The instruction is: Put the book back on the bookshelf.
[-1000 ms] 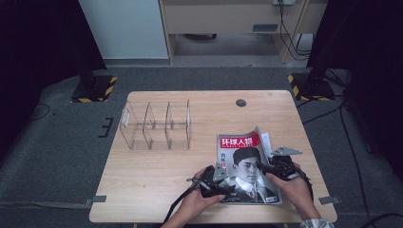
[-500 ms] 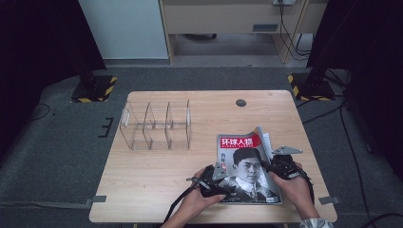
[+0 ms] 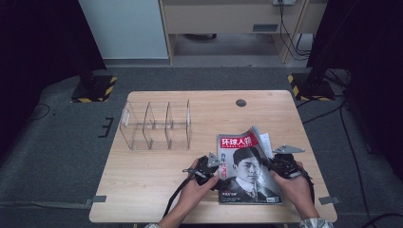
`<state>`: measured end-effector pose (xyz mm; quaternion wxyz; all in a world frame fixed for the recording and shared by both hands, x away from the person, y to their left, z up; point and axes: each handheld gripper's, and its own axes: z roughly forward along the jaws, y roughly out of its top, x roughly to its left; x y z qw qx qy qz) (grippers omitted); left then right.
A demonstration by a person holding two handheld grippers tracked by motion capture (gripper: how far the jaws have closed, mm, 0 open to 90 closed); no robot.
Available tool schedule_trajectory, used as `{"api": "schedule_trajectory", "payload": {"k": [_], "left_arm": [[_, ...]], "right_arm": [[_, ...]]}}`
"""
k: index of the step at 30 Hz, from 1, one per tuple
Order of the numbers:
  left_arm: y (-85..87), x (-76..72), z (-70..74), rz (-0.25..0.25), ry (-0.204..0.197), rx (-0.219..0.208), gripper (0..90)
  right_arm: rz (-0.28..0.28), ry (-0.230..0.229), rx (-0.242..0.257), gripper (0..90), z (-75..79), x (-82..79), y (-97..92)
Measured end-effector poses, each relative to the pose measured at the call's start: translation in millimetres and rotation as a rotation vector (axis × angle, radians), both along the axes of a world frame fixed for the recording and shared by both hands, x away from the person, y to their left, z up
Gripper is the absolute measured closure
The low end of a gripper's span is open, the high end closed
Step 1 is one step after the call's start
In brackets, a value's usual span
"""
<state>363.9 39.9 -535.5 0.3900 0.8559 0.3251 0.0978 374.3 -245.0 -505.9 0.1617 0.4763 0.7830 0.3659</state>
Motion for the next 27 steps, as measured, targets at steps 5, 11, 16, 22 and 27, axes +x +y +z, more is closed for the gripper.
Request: {"api": "schedule_trajectory", "payload": {"k": [5, 11, 16, 22, 27], "left_arm": [[0.0, 0.2, -0.2, 0.013, 0.016, -0.016, 4.6], [-0.1, -0.1, -0.2, 0.005, 0.015, -0.014, 4.6], [1.0, -0.2, -0.1, -0.003, 0.019, -0.02, 4.6], [1.8, 0.2, -0.1, -0.012, 0.026, -0.025, 4.2], [2.3, 0.8, -0.1, -0.013, 0.038, -0.05, 4.0]], "right_arm": [[0.009, -0.018, -0.002, 87.5, 3.9, -1.5, -0.2], [0.011, -0.013, 0.003, 87.6, 5.2, -1.7, -0.2], [0.017, -0.038, 0.012, 87.7, 8.9, -3.3, 0.5], [0.026, -0.063, 0.028, 87.7, 14.3, -7.4, 0.8], [0.042, -0.092, 0.035, 87.8, 20.5, -10.7, 2.8]]}}
